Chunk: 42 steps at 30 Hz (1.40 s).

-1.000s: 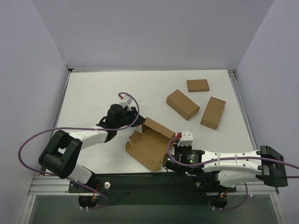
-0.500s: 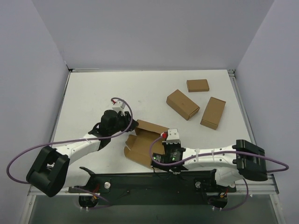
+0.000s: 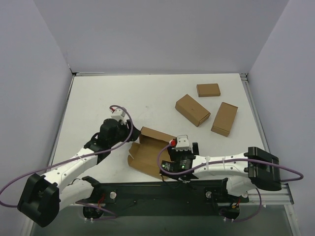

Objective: Fold the paper box

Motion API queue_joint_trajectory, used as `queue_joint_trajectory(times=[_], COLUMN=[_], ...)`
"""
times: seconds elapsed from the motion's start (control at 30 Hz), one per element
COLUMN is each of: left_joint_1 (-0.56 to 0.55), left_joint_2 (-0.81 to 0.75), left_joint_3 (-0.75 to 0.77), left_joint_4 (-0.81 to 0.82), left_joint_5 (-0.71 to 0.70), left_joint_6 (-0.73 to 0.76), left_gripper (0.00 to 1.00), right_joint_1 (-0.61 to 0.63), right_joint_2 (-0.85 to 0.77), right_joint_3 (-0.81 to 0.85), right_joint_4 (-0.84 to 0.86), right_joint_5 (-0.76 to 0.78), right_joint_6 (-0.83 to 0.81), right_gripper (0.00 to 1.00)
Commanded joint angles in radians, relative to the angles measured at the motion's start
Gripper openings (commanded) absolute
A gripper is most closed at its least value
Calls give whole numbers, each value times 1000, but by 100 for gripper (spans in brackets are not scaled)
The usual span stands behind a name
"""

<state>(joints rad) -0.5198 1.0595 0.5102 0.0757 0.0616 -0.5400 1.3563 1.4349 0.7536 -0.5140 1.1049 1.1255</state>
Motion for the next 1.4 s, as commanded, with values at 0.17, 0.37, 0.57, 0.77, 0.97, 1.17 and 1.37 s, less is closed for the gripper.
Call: queue_joint_trajectory(times=[0.17,0.37,0.57,0.77,0.97,1.17,1.37], left_joint_1=[20,92,129,132,127,124,97], left_joint_2=[-81,12,147,137,180,244,267], left_joint_3=[206,395,407,392,375,381,375], left_joint_4=[-299,-490,-407,-421,-399,-363,-355], left_joint_5=[41,130,305,225,277,328,331], left_joint_6=[26,211,232,288,262,219,218], left_gripper=[73,79,78,76,76,75,74], right_joint_1=[43,21,-209,-281,-318,-353,-393], right_joint_2=[-234,-381,-423,-386,-373,-346,-338], right_joint_3=[-30,41,-77,-120,-183,-203,-246], right_joint_4=[-52,6,403,502,557,598,647], right_joint_5=[-74,-270,-735,-803,-755,-731,-695], right_joint_6=[-50,-87,-21,111,155,157,169], right_gripper=[77,76,67,65,63,63,62])
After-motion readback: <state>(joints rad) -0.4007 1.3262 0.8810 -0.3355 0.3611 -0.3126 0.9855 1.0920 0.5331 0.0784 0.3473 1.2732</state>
